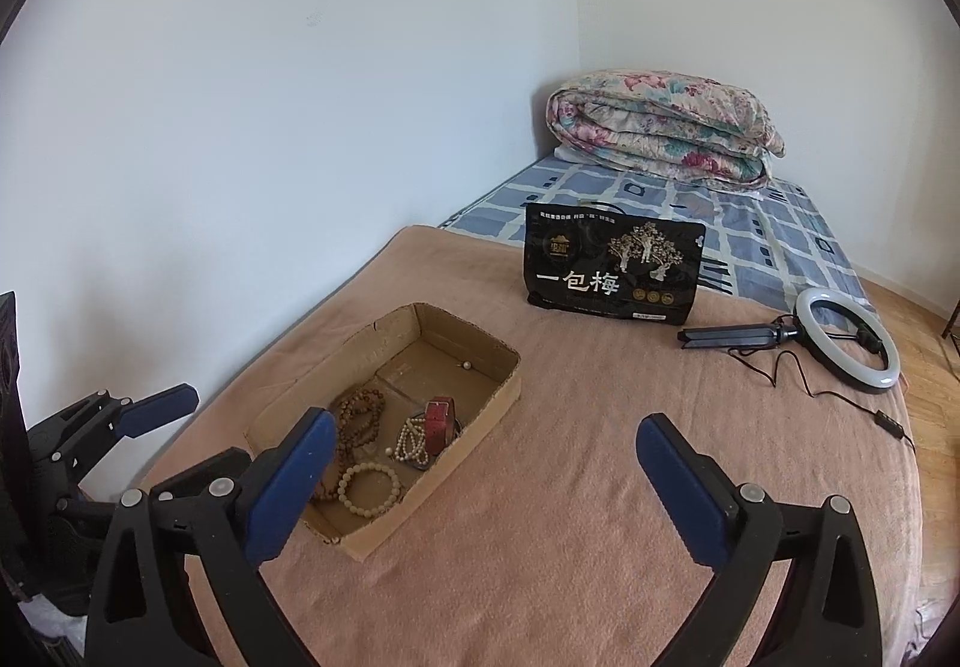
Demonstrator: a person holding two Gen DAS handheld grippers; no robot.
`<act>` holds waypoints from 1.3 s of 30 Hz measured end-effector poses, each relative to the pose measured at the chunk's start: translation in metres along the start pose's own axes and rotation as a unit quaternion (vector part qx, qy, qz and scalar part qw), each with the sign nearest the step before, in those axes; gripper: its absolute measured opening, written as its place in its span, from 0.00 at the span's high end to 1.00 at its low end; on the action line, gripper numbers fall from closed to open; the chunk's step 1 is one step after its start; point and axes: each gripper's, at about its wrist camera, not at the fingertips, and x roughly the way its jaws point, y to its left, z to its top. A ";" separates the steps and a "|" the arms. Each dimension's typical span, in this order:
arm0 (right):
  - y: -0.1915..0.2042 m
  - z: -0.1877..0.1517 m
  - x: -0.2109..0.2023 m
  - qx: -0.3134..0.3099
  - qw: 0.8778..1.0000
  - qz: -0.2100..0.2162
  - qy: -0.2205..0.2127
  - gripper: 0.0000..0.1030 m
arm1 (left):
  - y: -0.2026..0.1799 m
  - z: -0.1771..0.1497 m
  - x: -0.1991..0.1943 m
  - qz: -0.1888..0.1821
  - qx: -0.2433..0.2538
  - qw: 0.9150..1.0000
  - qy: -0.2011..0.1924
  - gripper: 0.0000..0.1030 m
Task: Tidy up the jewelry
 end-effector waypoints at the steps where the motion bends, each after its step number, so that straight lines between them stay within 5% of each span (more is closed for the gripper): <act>1: -0.003 -0.004 -0.003 0.002 1.000 0.000 -0.001 0.00 | -0.001 -0.001 -0.002 0.004 -0.001 1.000 -0.001 0.32; 4: -0.011 -0.014 -0.009 0.007 1.000 0.001 0.001 0.00 | -0.003 -0.004 -0.005 0.009 -0.006 1.000 -0.004 0.22; 10: -0.021 -0.030 -0.017 0.006 1.000 -0.004 -0.008 0.00 | -0.006 -0.007 -0.011 0.019 0.005 1.000 -0.016 0.21; 14: -0.023 -0.036 -0.016 0.005 1.000 -0.012 -0.008 0.00 | -0.004 -0.007 -0.017 0.023 0.004 0.999 -0.027 0.10; 39: -0.046 -0.049 -0.012 0.034 0.999 -0.042 -0.010 0.00 | -0.021 -0.010 -0.012 0.048 0.034 0.998 -0.019 0.01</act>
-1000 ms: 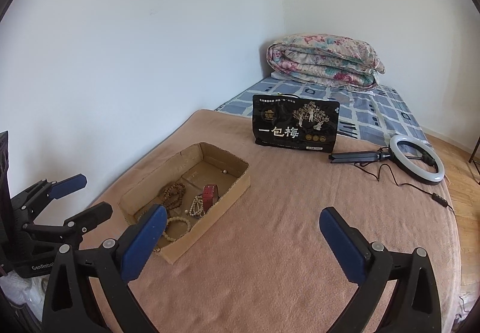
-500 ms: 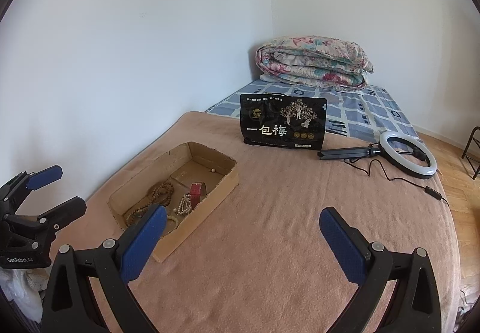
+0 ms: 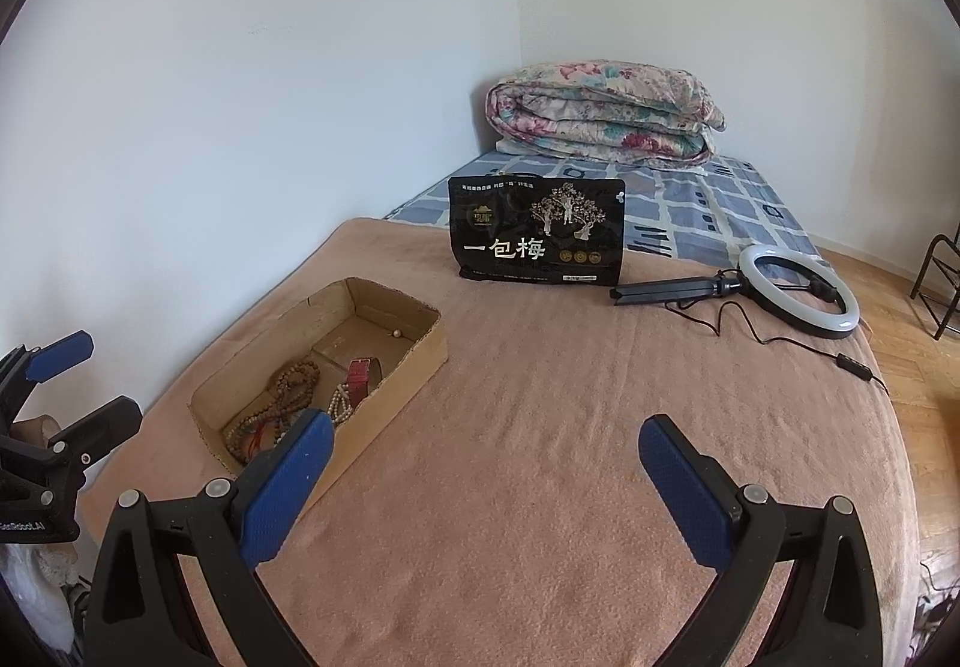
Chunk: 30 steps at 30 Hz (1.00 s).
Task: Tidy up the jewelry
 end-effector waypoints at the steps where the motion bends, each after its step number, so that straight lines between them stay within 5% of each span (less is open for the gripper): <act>1: -0.001 -0.001 0.000 0.001 1.000 0.000 0.001 0.00 | -0.001 0.000 0.000 -0.001 0.001 1.000 0.001 0.00; 30: -0.013 -0.007 -0.008 0.010 1.000 -0.009 0.005 0.00 | -0.008 0.000 0.003 -0.004 0.008 1.000 0.003 0.00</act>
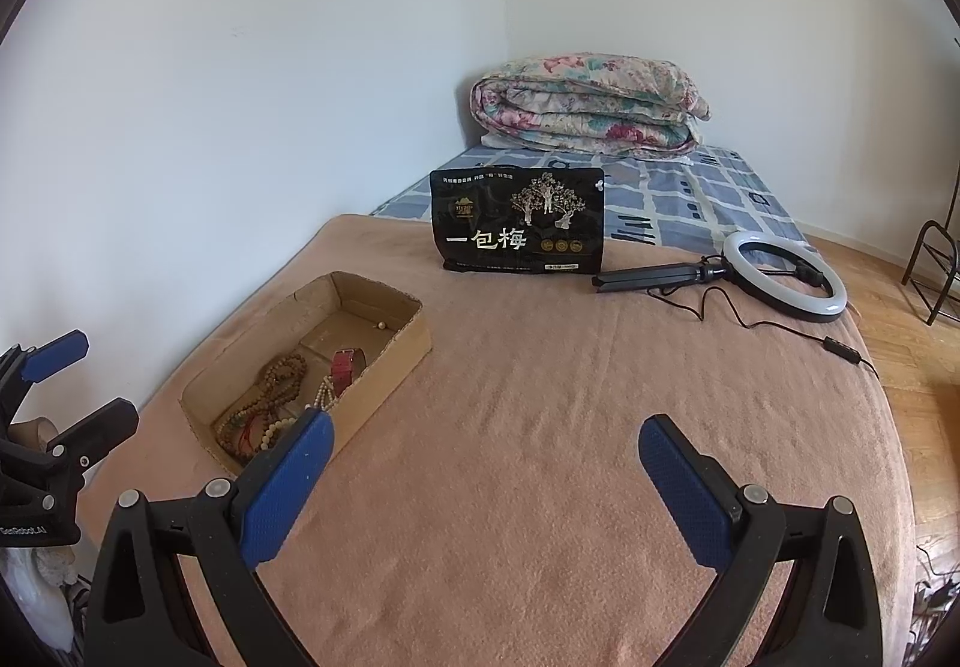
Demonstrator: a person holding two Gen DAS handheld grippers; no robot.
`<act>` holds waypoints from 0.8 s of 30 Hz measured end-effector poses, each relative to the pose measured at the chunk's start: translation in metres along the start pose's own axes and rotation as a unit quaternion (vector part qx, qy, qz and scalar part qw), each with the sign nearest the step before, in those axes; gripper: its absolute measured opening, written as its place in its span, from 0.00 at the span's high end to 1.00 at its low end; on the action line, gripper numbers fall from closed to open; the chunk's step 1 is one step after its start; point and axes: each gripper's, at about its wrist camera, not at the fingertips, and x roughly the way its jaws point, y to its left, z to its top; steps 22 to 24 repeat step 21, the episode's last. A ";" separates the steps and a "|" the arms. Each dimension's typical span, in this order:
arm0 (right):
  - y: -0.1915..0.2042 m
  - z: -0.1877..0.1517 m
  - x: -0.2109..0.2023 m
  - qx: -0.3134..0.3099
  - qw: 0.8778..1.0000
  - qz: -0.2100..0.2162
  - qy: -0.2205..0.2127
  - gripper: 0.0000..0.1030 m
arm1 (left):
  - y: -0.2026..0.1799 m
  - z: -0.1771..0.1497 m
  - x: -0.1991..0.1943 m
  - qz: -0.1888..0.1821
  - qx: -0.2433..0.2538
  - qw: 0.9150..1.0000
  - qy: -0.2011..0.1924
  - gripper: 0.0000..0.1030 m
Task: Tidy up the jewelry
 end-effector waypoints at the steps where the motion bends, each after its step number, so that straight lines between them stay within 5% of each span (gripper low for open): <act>1: 0.000 0.000 0.000 0.000 1.000 0.000 0.000 0.00 | 0.000 0.000 0.000 0.000 0.000 1.000 0.000 0.00; 24: -0.008 -0.005 -0.002 0.007 1.000 -0.006 0.009 0.00 | 0.010 0.000 -0.003 0.009 -0.019 1.000 -0.005 0.00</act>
